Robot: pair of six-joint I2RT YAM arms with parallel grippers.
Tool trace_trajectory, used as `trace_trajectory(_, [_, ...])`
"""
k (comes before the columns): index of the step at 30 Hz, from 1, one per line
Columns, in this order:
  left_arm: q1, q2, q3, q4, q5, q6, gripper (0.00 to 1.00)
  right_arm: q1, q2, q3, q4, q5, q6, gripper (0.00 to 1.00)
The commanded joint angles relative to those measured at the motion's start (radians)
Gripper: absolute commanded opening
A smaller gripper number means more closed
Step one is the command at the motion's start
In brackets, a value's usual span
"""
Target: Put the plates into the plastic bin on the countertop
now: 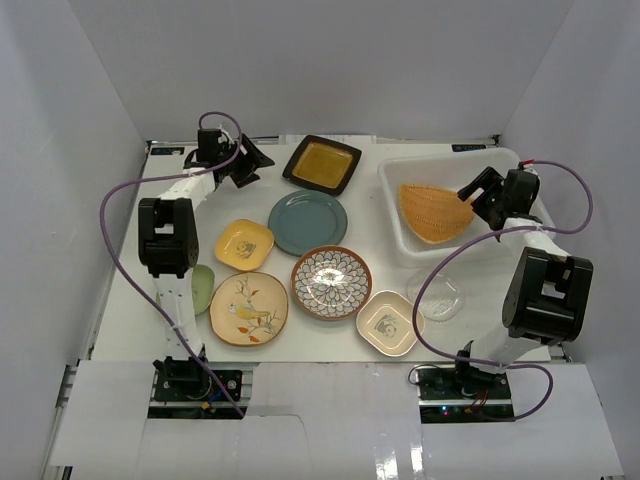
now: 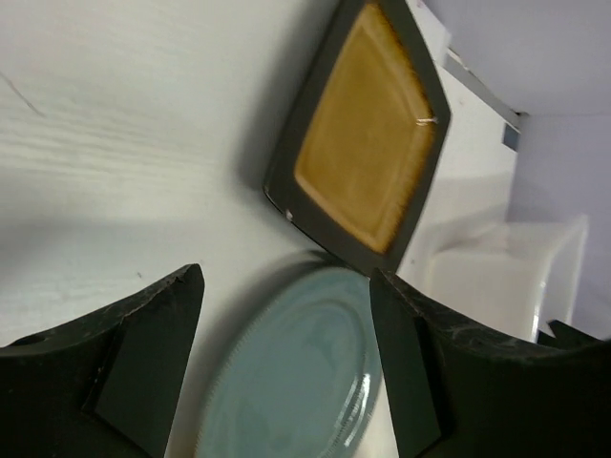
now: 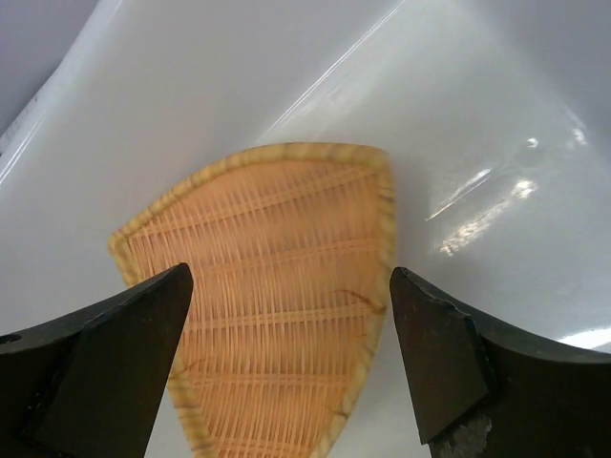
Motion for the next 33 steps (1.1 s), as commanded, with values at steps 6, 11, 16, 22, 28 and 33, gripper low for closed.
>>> trace_trajectory(6, [-0.004, 0.263, 0.426, -0.282, 0.087, 0.147, 0.81, -0.002, -0.073, 0.079, -0.016, 0.261, -0.038, 0.9])
trace_trajectory(11, [-0.013, 0.391, 0.52, -0.266, 0.212, 0.133, 0.81, -0.001, -0.13, 0.056, 0.024, 0.191, -0.061, 0.92])
trace_trajectory(16, [-0.027, 0.458, 0.587, -0.162, 0.278, 0.053, 0.81, 0.009, -0.193, 0.01, 0.095, 0.036, -0.044, 0.95])
trace_trajectory(22, [-0.068, 0.545, 0.662, -0.081, 0.301, -0.013, 0.72, 0.065, -0.234, -0.056, 0.142, -0.061, -0.001, 0.89])
trace_trajectory(28, [-0.096, 0.561, 0.63, 0.013, 0.257, -0.077, 0.54, 0.139, -0.244, -0.066, 0.135, -0.065, -0.022, 0.89])
trace_trajectory(33, [-0.093, 0.528, 0.56, 0.12, 0.231, -0.108, 0.0, 0.165, -0.273, -0.083, 0.141, -0.102, -0.016, 0.87])
